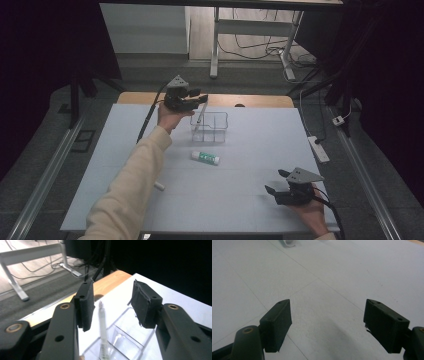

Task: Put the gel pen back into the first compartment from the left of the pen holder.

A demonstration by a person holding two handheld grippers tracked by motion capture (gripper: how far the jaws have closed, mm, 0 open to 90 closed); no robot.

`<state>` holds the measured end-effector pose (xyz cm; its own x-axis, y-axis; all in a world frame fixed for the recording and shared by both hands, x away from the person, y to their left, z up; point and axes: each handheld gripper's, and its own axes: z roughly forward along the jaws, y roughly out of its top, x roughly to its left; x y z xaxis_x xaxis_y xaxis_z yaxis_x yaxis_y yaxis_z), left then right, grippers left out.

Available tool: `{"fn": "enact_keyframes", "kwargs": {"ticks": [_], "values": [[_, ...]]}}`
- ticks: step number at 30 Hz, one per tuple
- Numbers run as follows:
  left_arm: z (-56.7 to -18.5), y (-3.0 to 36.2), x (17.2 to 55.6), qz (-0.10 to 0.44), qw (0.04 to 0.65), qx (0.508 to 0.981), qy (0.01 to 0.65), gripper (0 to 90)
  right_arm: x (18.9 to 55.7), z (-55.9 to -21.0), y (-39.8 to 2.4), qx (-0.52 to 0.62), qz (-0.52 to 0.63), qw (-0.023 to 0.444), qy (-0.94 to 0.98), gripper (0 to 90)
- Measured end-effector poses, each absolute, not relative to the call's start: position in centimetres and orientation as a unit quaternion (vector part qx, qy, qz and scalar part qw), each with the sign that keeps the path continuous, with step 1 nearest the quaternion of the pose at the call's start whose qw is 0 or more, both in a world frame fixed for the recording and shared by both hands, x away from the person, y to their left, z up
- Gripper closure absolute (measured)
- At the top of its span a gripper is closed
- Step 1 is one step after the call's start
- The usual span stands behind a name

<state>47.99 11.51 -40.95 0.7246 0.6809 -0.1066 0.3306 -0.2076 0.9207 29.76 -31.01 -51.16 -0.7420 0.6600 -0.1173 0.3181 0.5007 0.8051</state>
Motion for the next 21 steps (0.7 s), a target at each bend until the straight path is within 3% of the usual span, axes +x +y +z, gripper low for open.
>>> {"fn": "enact_keyframes", "kwargs": {"ticks": [21], "values": [[-41.0, 15.3, 42.1, 0.159, 0.495, 0.81, 0.272, 50.0, 29.6, -50.9, -31.1, 0.289, 0.418, 0.214, 0.834, 23.0]]}}
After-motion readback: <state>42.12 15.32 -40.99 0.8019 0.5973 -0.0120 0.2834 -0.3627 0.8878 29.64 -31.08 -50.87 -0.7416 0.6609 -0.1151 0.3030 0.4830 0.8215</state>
